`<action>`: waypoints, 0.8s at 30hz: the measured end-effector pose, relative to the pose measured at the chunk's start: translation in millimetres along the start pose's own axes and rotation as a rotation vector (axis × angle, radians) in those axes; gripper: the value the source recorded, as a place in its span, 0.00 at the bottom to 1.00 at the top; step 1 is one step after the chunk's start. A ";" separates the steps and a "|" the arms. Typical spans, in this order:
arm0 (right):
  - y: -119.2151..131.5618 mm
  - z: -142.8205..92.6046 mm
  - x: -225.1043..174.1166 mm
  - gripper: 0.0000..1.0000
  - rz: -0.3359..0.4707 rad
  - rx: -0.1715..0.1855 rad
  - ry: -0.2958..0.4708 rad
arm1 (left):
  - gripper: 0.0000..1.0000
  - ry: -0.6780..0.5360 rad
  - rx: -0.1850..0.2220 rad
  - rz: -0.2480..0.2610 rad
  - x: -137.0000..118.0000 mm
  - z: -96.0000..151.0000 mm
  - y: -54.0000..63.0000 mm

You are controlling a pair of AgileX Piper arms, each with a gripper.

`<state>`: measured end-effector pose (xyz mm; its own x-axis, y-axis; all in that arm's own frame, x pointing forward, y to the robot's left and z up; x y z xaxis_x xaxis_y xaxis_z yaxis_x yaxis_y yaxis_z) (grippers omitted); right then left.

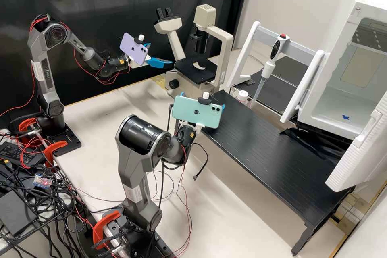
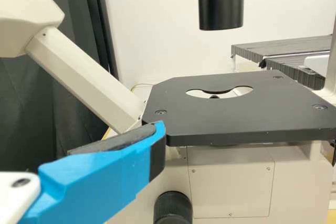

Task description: Move the petri dish to the incubator

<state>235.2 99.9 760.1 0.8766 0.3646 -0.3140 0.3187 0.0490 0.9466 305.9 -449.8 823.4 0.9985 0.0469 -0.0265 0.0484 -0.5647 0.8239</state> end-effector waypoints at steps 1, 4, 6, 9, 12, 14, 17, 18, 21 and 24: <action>-0.9 1.1 0.5 1.00 -0.004 0.001 -0.004 | 1.00 0.000 0.000 0.000 0.0 0.0 0.0; -6.1 4.3 2.5 1.00 -0.025 -0.003 -0.015 | 1.00 0.000 0.000 0.000 0.0 0.0 0.0; -9.1 6.6 3.7 1.00 -0.038 -0.016 -0.023 | 1.00 0.000 0.000 0.000 0.0 0.0 0.0; -11.7 9.6 4.8 1.00 -0.049 -0.031 -0.033 | 1.00 0.000 0.000 0.000 0.0 0.0 0.0; -13.3 11.4 5.4 1.00 -0.056 -0.053 -0.039 | 1.00 0.000 0.000 0.000 0.0 0.0 0.0; -14.7 12.5 5.9 1.00 -0.061 -0.068 -0.044 | 1.00 0.000 0.000 0.000 0.0 0.0 0.0; -16.2 13.1 6.8 0.00 -0.059 -0.071 -0.043 | 1.00 0.000 0.000 0.000 0.0 0.0 0.0; -16.6 13.6 7.1 0.00 -0.057 -0.079 -0.043 | 1.00 0.000 0.000 0.000 0.0 0.0 0.0; -16.9 13.8 7.6 0.00 -0.053 -0.087 -0.037 | 1.00 0.000 0.000 0.000 0.0 0.0 0.0; -16.9 13.8 7.6 0.00 -0.053 -0.087 -0.037 | 1.00 0.000 0.000 0.000 0.0 0.0 0.0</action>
<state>241.5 89.0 740.6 0.8725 0.3253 -0.3645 0.3337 0.1482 0.9310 305.9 -449.8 823.4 0.9985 0.0469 -0.0265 0.0484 -0.5647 0.8239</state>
